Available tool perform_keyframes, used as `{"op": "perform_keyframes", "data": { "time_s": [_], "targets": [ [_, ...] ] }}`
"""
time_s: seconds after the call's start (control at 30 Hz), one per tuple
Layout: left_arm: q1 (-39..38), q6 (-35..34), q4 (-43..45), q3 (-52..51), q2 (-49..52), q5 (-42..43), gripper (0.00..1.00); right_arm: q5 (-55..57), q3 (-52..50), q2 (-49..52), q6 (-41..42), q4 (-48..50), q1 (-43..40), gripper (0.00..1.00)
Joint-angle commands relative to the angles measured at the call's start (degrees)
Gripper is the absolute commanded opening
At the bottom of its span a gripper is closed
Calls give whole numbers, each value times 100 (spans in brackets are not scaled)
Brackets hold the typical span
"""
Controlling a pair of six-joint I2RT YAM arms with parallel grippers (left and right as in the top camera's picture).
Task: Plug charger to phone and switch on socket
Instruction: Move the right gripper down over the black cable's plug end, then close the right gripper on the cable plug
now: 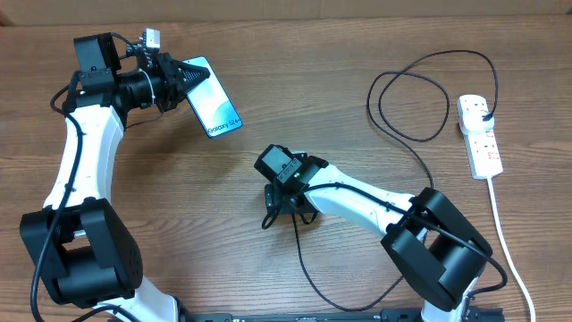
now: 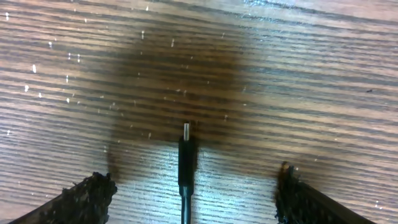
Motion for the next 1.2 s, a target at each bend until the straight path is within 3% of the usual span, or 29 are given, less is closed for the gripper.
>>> {"op": "perform_keyframes", "data": {
  "time_s": [0.0, 0.1, 0.5, 1.17],
  "targets": [
    [28, -11, 39, 15, -173, 109, 4, 48, 173, 131, 44, -57, -4, 87],
    [28, -13, 39, 15, -173, 107, 4, 48, 229, 203, 131, -107, -4, 85],
    [28, -15, 35, 15, -173, 111, 4, 39, 625, 581, 197, -560, -4, 50],
    [26, -17, -4, 15, -173, 118, 4, 0, 625, 581, 278, -739, -4, 27]
  ]
}}
